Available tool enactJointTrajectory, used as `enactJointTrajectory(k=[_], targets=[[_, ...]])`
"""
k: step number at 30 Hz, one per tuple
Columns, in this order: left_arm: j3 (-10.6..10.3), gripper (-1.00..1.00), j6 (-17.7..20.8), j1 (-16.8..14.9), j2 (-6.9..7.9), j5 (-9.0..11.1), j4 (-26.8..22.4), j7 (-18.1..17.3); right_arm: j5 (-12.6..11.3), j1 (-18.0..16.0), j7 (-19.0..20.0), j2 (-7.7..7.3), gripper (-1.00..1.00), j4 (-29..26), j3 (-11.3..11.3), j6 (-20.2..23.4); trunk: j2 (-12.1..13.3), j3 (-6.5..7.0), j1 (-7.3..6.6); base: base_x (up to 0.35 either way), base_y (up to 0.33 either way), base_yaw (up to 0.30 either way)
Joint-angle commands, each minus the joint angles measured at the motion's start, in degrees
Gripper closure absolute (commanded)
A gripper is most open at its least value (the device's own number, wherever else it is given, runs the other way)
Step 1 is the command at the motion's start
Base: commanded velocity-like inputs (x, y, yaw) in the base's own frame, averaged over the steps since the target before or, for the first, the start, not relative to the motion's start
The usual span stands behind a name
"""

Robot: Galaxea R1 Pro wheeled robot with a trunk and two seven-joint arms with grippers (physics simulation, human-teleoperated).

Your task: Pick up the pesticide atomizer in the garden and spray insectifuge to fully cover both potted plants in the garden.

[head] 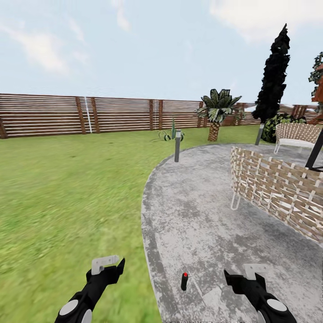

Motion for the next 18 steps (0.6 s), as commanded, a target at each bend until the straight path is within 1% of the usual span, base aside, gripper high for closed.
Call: enactJointTrajectory(k=[1,13,18], targets=[[0.0,-1.00,0.3,0.0,-0.02,0.5,-0.1,0.0,0.0,0.0,0.0,-0.01,-1.00,-0.1,0.0,0.3,0.1,-0.05,0.44,0.000,-0.100,0.000],[0.1,-1.00,0.3,0.0,-0.02,0.5,-0.1,0.0,0.0,0.0,0.0,-0.01,-1.00,-0.1,0.0,0.3,0.1,-0.05,0.44,0.000,-0.106,0.000],[0.0,-1.00,0.3,0.0,-0.02,0.5,-0.1,0.0,0.0,0.0,0.0,-0.01,-1.00,-0.1,0.0,0.3,0.1,-0.05,0.44,0.000,-0.044,0.000]])
